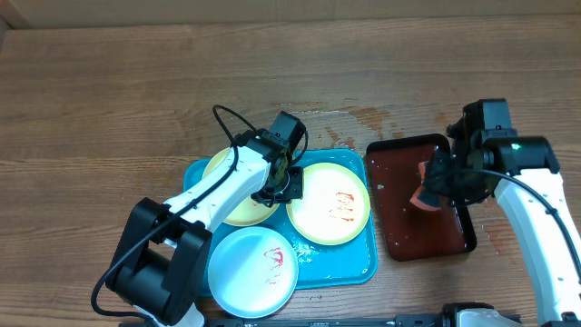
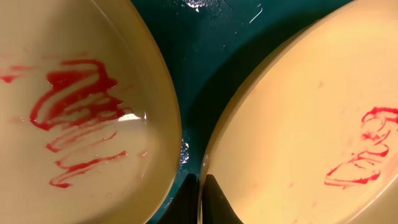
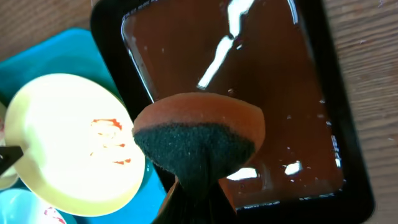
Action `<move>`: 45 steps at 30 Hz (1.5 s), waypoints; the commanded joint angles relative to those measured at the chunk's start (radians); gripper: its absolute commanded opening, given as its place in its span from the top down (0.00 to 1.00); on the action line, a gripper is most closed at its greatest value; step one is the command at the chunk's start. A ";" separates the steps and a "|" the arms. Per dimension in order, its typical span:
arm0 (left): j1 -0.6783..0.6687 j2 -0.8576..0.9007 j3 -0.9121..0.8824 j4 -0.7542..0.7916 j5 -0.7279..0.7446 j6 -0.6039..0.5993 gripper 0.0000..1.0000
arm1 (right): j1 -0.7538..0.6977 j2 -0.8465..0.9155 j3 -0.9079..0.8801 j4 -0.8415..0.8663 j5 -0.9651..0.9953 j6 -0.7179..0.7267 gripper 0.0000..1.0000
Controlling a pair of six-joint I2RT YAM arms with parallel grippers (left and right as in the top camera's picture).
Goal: Clean dirty plates on tray and stack at the side
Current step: 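Grasp the rim of the right yellow plate with the left gripper, then carry the sponge with the right gripper onto the held yellow plate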
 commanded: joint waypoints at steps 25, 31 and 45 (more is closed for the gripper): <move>0.000 0.013 0.023 0.006 -0.002 0.004 0.96 | 0.412 0.294 -0.141 0.570 -0.275 0.256 0.96; 0.000 0.013 0.023 0.010 -0.002 0.004 0.96 | 0.412 0.387 -0.141 0.631 -0.278 0.313 0.96; 0.000 0.013 0.023 0.010 -0.002 0.004 0.96 | 0.410 0.422 -0.139 0.392 -0.034 0.243 0.96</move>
